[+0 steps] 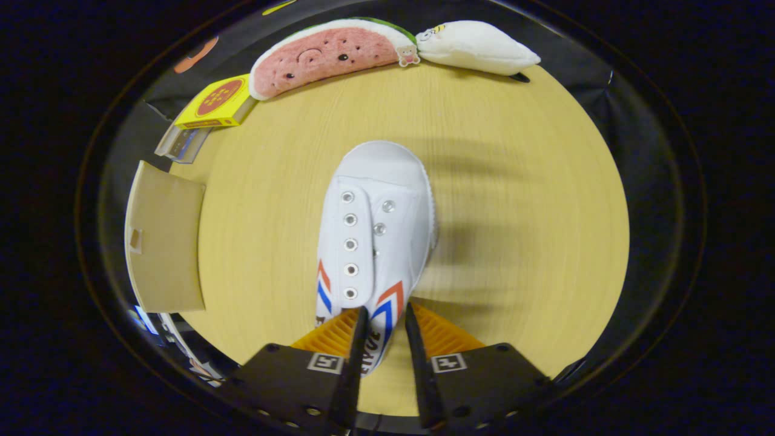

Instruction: Open the storage box then place both shoes into the box .Put the left shoe in first, then the right shoe, with the right side of both shoes facing outward in a uniform manner.

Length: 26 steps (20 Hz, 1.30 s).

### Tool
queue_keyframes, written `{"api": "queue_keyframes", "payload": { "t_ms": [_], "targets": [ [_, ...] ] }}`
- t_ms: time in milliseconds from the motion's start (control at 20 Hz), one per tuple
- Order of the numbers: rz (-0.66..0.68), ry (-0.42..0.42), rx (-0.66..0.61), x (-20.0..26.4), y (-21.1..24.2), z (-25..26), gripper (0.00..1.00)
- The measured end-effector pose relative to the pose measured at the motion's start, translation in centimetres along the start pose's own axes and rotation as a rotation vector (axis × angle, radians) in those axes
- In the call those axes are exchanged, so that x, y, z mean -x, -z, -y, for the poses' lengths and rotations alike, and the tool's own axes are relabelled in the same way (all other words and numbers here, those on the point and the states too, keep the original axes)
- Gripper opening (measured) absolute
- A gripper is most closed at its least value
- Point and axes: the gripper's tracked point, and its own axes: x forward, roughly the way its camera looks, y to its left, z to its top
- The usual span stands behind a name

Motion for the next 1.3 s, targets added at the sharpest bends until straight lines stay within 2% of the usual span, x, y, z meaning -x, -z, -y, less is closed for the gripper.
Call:
{"api": "queue_keyframes", "payload": {
  "t_ms": [150, 200, 250, 700, 1000, 1300],
  "targets": [
    [0.013, -0.01, -0.032, -0.6, 0.0, 0.0, 0.16],
    [-0.003, -0.007, -0.062, -0.2, 0.3, 0.6, 0.16],
    [-0.006, -0.02, -0.087, 0.5, -0.1, 0.4, 0.01],
    [-0.004, -0.116, -0.122, 3.5, -0.3, -0.4, 0.0],
    [0.071, -0.11, -0.008, 6.9, -0.5, -5.2, 0.0],
    [0.075, -0.132, 0.08, 8.4, -0.9, -12.2, 0.0]
  ]
}}
